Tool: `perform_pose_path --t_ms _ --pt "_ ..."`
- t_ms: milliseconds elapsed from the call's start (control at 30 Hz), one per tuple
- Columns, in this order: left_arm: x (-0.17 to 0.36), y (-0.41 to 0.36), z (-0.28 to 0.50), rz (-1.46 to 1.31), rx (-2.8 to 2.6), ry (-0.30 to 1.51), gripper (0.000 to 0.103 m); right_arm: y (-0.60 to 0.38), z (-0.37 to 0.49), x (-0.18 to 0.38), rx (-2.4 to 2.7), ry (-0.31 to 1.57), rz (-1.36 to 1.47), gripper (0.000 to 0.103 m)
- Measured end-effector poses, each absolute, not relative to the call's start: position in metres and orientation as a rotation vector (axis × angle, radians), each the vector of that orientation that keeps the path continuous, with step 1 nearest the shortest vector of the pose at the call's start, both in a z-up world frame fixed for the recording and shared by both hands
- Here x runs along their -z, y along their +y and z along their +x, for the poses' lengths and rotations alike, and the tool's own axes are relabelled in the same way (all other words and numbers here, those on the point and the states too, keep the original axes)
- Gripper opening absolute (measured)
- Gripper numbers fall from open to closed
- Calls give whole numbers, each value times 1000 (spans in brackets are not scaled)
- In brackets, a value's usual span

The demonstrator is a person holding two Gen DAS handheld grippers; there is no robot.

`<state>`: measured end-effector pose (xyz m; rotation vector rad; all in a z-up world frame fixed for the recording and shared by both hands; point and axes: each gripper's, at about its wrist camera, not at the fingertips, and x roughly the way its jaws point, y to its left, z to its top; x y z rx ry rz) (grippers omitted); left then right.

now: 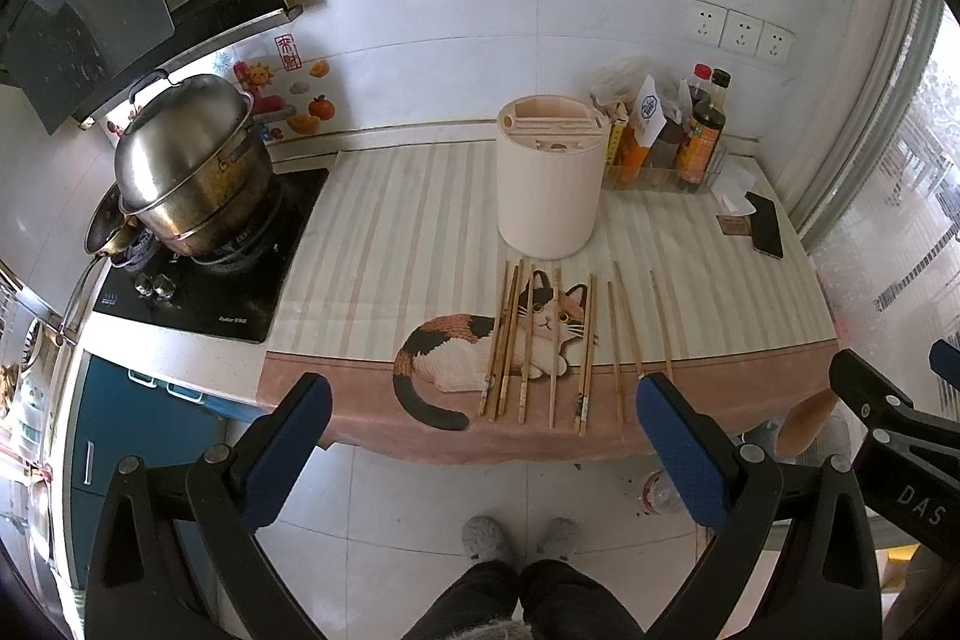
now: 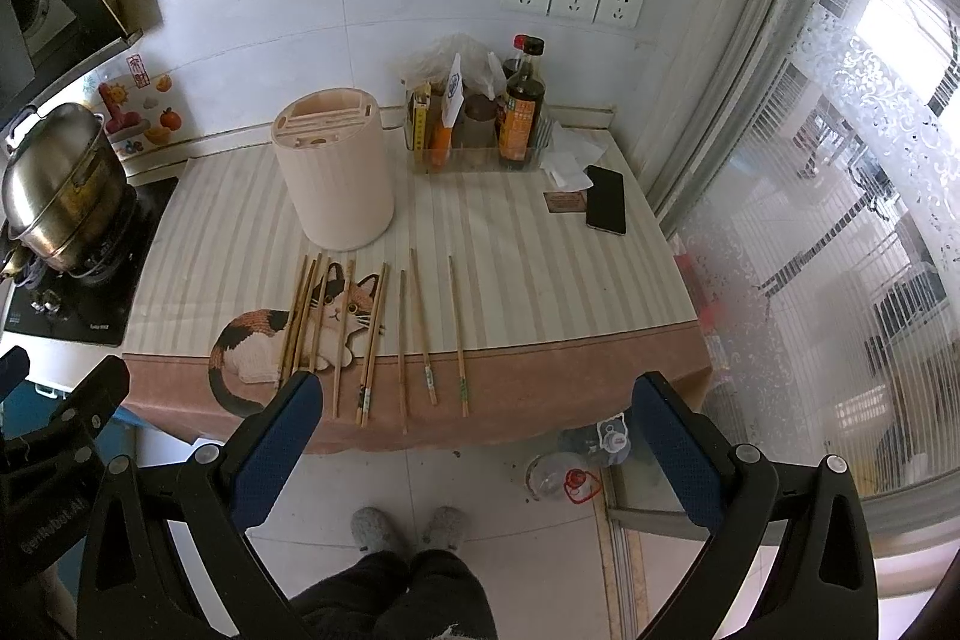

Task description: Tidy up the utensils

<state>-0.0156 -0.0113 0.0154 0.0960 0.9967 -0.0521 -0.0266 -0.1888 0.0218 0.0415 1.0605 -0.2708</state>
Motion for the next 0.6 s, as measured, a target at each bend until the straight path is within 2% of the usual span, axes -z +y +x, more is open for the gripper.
perform_pose_path --t_ms 600 --pt "-17 -7 -20 81 68 987 103 -186 -30 -28 274 1052 42 103"
